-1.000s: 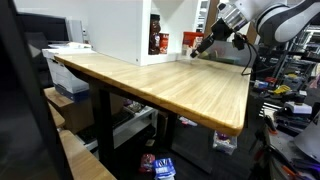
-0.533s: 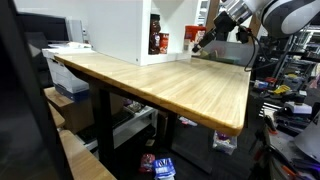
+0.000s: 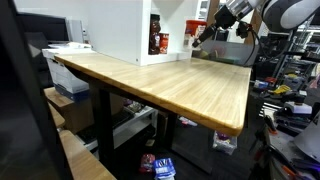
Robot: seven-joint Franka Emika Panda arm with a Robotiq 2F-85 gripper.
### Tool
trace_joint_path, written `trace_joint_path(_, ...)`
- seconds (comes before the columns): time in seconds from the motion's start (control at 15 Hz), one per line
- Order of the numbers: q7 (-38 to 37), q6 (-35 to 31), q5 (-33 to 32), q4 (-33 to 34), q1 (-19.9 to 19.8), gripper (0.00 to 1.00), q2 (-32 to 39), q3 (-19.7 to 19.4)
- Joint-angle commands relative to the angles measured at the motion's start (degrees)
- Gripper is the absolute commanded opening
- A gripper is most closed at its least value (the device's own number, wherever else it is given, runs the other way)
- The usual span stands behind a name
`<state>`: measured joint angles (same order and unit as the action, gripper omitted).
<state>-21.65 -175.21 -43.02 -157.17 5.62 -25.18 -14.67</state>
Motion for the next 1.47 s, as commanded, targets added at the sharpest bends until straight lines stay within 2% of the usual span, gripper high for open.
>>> trace_joint_path(0.0, 0.44, 0.08, 1.67, 3.42, 1.77, 0.49, 2.26, -0.91)
trace_joint_path(1.13, 1.5, -0.78, 7.33, 16.16, 7.42, 0.49, 16.84, -4.8)
trace_joint_path(1.4, 0.94, -0.76, 7.29, 19.36, 7.49, 0.49, 20.02, -4.8)
